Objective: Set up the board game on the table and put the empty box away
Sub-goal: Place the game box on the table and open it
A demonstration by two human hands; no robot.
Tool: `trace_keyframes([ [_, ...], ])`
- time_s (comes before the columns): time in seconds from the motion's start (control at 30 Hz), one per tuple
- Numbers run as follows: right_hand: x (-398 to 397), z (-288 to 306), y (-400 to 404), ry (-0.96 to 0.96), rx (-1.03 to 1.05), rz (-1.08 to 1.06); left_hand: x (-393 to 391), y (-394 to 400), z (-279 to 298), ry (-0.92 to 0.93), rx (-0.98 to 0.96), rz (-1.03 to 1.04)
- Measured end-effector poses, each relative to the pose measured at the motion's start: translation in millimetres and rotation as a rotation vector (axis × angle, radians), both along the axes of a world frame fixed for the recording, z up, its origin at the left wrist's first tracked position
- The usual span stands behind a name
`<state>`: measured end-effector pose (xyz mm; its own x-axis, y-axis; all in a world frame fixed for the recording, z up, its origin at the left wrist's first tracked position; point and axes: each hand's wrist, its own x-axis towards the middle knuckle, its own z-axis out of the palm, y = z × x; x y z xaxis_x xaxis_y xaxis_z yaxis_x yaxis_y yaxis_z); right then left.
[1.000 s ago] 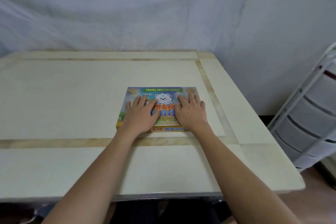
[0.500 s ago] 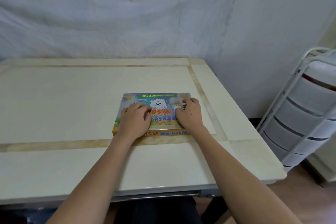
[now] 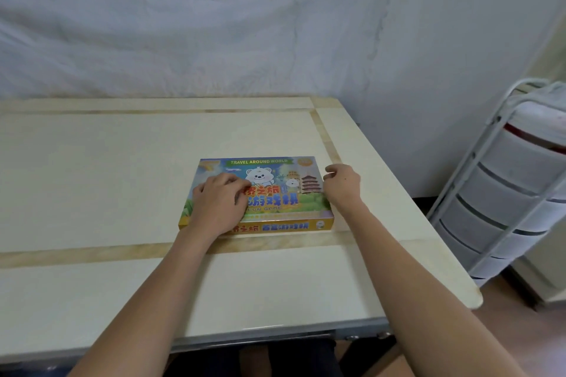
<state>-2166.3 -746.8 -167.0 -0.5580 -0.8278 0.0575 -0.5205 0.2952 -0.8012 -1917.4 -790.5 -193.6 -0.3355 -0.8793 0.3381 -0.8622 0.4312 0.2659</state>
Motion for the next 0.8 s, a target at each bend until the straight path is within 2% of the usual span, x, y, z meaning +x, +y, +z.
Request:
trace_keyframes([
  [0.17, -10, -15, -1, -0.201, 0.008, 0.108, -11, -7, 11, -0.068, 0.13, 0.061],
  [0.3, -12, -10, -6, -0.38, -0.027, 0.178, -36, -4, 12, -0.282, 0.165, 0.14],
  [0.5, -20, -8, -9, -0.368, 0.046, 0.262, -32, -1, 1, -0.238, 0.093, 0.116],
  [0.63, -22, -14, -9, -0.252, 0.007, 0.206, -28, -3, 0, -0.223, 0.112, 0.118],
  [0.8, -20, -11, -5, -0.098, 0.032, 0.25, -27, -2, 0, -0.206, 0.104, 0.116],
])
